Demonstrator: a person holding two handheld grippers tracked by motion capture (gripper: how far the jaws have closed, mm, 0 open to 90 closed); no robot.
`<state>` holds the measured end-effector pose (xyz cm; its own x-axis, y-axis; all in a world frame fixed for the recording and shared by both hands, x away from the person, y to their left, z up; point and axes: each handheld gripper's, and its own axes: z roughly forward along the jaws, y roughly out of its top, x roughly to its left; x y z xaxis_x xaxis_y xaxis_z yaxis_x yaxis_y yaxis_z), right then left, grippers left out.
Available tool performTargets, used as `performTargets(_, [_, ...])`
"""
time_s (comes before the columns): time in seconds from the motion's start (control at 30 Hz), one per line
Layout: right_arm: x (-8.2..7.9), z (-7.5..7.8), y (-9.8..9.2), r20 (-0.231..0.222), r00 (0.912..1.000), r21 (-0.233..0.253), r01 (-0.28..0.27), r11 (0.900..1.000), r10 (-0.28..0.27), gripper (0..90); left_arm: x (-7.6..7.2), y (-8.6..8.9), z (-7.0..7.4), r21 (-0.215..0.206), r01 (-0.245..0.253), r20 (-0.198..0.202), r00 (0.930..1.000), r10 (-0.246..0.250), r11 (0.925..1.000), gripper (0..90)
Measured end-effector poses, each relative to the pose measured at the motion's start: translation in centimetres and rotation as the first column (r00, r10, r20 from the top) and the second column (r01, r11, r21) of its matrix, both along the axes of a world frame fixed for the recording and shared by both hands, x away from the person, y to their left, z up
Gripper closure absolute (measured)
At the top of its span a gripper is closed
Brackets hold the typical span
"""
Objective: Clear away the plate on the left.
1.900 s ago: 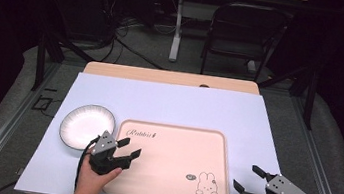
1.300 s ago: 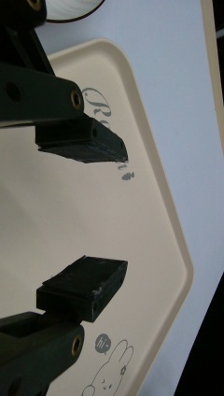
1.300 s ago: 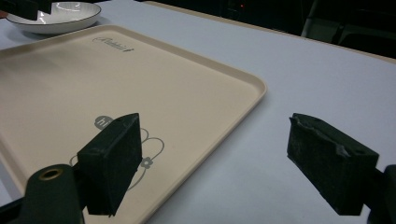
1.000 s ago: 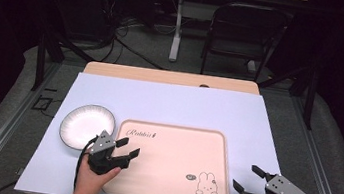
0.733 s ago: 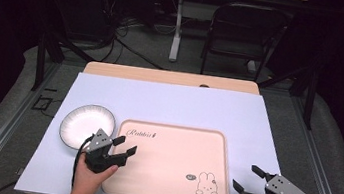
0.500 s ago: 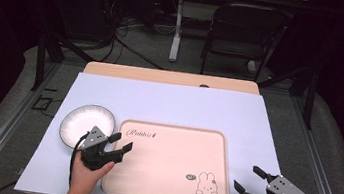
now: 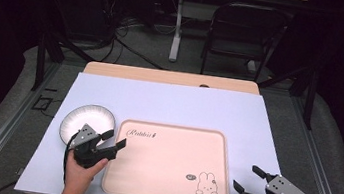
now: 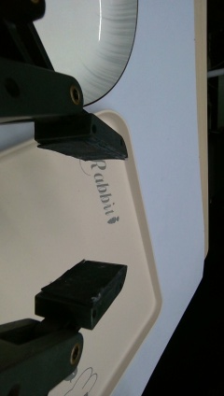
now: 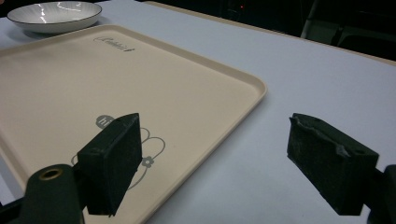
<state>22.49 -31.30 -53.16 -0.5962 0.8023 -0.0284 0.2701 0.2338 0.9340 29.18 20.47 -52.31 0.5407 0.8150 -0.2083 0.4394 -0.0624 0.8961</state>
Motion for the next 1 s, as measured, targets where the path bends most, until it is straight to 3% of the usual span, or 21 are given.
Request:
performTargets(0.47, [0.0,0.0,0.0,0.000,1.0000,0.000,-0.001,1.000,0.001,17.4,0.5,2.7,0.3,-0.022,-0.081,0.002,0.9967,0.081,0.9965,38.2])
performTargets(0.8, [0.0,0.0,0.0,0.000,1.0000,0.000,-0.001,1.000,0.001,17.3,0.9,5.3,0.3,-0.040,-0.153,-0.006,0.9882,0.153,0.9874,38.2])
performTargets(1.0, [0.0,0.0,0.0,-0.002,1.0000,0.001,0.004,1.000,-0.004,17.3,1.6,6.7,0.6,-0.054,-0.170,-0.036,0.9851,0.168,0.9840,38.9])
